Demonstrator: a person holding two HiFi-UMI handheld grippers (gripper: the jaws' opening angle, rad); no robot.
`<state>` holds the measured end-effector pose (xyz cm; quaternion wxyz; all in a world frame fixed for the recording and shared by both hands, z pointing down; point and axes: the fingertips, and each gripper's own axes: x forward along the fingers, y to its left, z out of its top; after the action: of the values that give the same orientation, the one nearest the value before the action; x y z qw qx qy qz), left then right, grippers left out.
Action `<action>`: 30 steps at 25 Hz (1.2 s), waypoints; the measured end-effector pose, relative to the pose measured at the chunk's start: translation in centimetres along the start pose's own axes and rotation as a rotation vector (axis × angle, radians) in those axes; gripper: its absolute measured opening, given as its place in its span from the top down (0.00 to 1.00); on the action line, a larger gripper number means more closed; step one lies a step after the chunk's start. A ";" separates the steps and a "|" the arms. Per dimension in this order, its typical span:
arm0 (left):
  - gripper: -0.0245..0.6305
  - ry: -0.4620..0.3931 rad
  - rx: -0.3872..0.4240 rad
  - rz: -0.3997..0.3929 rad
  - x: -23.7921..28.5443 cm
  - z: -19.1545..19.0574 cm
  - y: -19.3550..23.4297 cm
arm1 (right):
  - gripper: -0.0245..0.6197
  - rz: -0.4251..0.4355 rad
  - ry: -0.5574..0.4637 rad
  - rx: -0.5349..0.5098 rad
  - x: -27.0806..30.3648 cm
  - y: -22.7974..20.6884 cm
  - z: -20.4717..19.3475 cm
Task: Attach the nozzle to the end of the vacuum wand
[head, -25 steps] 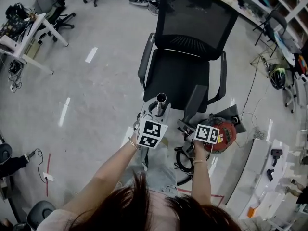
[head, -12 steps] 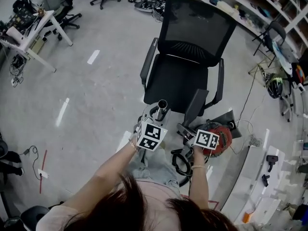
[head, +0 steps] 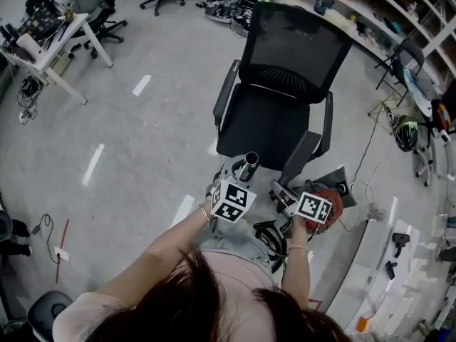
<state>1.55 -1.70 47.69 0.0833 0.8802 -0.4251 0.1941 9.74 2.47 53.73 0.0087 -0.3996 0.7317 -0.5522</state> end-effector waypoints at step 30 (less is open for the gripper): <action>0.74 0.048 0.055 -0.101 3.3 0.6 -1.6 | 0.68 0.048 -0.159 -0.057 -2.7 5.0 6.1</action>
<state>4.78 -3.26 48.52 0.0790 0.8976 -0.3726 0.2221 11.48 -0.46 46.11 0.0686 -0.4245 0.7535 -0.4973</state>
